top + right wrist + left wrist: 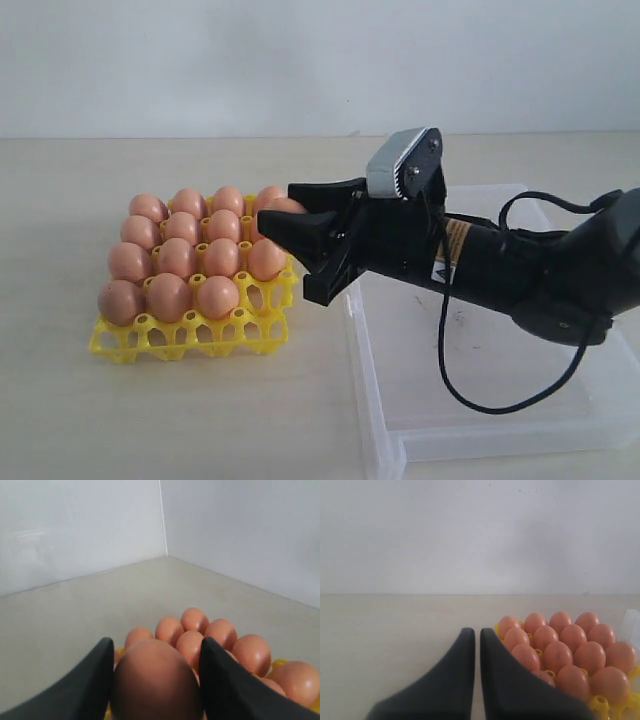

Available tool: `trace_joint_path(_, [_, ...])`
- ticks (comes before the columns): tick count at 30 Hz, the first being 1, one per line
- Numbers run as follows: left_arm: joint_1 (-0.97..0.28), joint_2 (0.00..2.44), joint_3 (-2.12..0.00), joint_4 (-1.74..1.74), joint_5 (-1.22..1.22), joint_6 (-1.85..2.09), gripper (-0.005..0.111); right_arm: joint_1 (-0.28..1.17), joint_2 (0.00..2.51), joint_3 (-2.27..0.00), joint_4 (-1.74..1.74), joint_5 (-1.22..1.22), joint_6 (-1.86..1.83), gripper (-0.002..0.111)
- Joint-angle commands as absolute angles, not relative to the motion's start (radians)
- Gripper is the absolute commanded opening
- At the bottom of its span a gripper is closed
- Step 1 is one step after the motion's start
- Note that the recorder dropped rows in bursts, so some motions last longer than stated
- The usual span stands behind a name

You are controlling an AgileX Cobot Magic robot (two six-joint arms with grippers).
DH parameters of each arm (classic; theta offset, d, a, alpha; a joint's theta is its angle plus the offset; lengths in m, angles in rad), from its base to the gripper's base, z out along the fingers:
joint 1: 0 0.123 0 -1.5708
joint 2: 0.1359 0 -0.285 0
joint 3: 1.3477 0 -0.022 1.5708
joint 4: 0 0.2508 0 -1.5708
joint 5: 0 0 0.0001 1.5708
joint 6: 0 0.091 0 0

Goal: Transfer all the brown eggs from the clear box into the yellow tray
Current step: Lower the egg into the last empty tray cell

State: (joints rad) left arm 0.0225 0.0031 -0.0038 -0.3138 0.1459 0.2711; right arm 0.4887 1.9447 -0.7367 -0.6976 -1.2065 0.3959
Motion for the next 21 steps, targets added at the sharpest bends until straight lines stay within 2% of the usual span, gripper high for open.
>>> trace_joint_path(1, [0.025,0.0,0.0,-0.319,0.131,0.271,0.004,0.489,1.995,-0.793,-0.772,-1.221,0.448,0.0])
trace_joint_path(12, [0.025,0.0,0.0,-0.319,0.131,0.271,0.004,0.559,2.152,-0.933,-0.781,-1.221,0.526,0.0])
trace_joint_path(21, [0.025,0.0,0.0,-0.319,0.131,0.271,0.004,0.557,2.222,-0.935,-0.697,-1.221,0.557,0.0])
